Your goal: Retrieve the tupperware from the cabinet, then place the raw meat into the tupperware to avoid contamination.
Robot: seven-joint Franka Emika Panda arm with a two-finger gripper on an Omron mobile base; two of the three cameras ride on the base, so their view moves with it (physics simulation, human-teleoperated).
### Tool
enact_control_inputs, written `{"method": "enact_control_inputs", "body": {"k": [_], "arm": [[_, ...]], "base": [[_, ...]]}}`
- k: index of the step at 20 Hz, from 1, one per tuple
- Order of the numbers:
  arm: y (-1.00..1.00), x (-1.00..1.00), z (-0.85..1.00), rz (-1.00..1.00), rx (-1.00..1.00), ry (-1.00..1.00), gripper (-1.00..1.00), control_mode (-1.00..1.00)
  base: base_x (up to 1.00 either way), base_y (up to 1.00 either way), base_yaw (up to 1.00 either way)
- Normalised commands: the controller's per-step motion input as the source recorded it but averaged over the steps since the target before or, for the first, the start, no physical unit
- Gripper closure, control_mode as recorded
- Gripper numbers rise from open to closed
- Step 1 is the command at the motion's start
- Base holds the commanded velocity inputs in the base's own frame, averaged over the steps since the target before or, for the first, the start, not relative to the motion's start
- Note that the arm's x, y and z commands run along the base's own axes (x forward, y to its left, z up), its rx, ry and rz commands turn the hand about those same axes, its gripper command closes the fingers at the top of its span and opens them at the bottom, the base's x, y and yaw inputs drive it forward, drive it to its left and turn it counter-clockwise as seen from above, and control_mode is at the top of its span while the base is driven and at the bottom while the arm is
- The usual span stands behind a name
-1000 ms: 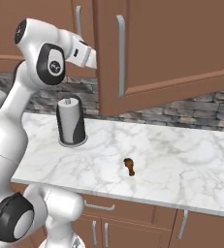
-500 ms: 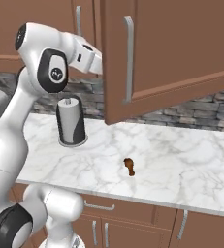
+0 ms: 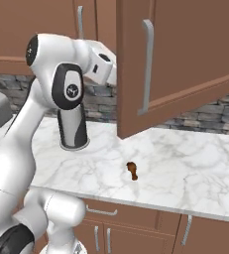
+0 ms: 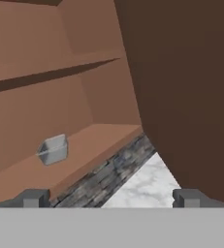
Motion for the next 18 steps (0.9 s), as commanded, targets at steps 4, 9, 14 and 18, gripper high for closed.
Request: {"method": "enact_control_inputs", "body": {"k": [4, 9, 14, 18], "arm": [[-0.59, -0.2, -0.05, 0.01, 0.0, -0.12, -1.0, -1.0], [-0.6, -0.1, -0.06, 0.02, 0.0, -0.12, -1.0, -1.0], [-0.57, 0.01, 0.0, 0.03, 0.0, -0.14, -1.0, -1.0], [-0.54, 0.02, 0.01, 0.04, 0.0, -0.15, -1.0, -1.0]], "base": [[0.0, 0.0, 0.0], [0.0, 0.0, 0.0], [0.0, 0.0, 0.0], [0.0, 0.0, 0.0]]}}
